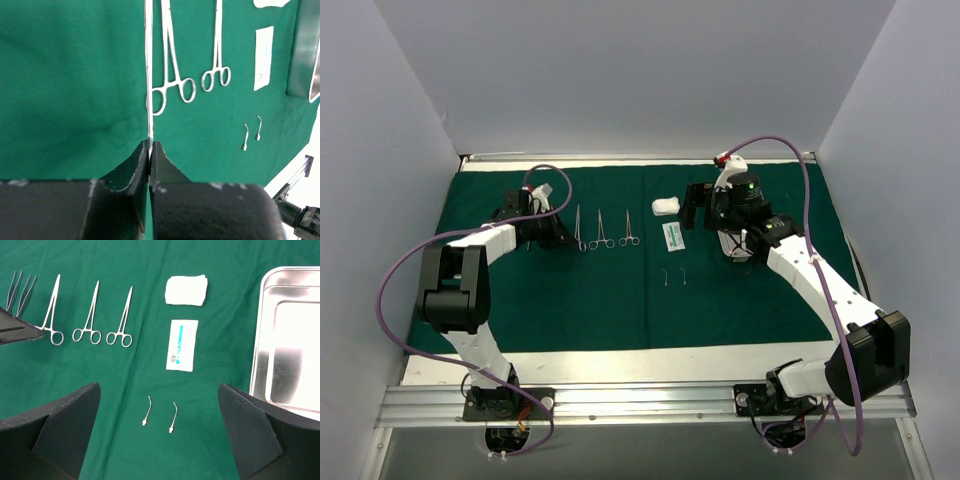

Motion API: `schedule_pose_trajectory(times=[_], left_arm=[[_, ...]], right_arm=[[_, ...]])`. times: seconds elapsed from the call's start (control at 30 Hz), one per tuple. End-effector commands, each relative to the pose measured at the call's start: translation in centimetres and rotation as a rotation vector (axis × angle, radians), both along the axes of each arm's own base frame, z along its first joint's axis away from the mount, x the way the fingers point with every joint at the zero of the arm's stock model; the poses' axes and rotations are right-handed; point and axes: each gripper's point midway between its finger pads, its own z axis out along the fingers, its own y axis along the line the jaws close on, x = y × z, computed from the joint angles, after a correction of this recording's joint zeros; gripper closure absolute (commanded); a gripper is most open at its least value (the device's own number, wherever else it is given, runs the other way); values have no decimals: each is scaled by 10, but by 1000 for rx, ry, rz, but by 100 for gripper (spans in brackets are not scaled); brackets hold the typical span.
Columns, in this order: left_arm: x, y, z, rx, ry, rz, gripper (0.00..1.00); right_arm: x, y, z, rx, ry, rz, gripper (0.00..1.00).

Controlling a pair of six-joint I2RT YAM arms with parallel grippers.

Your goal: Open and lay out the surgical kit

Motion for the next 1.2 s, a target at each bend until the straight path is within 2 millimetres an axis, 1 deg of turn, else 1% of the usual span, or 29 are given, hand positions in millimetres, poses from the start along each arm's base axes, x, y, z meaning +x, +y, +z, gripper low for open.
schedule_pose_trajectory(times=[0.0,0.17,0.37,0.6,0.77,0.8,0.93,1.17], left_arm=[[22,1,18,-25,-83,-12,98],[25,3,10,-38,-73,2,97],[31,5,7,-62,-84,13,97],[31,6,-4,-81,-49,16,96],[35,10,-9,-78,-42,25,89],[35,11,-10,-76,-36,27,85],[35,16,-15,-52,-22,28,77],[32,18,-20,-43,9,22,74]], right_arm=[[1,-3,8,2,-32,0,0],[1,-3,5,-2,-24,4,0],[0,-3,2,-8,-14,5,0],[-1,-3,0,-9,-8,6,0],[-1,-3,-3,-11,1,9,0],[-2,-2,-4,-12,4,12,0],[-1,-3,-5,-13,5,11,0],[-2,-3,-6,-14,9,13,1]])
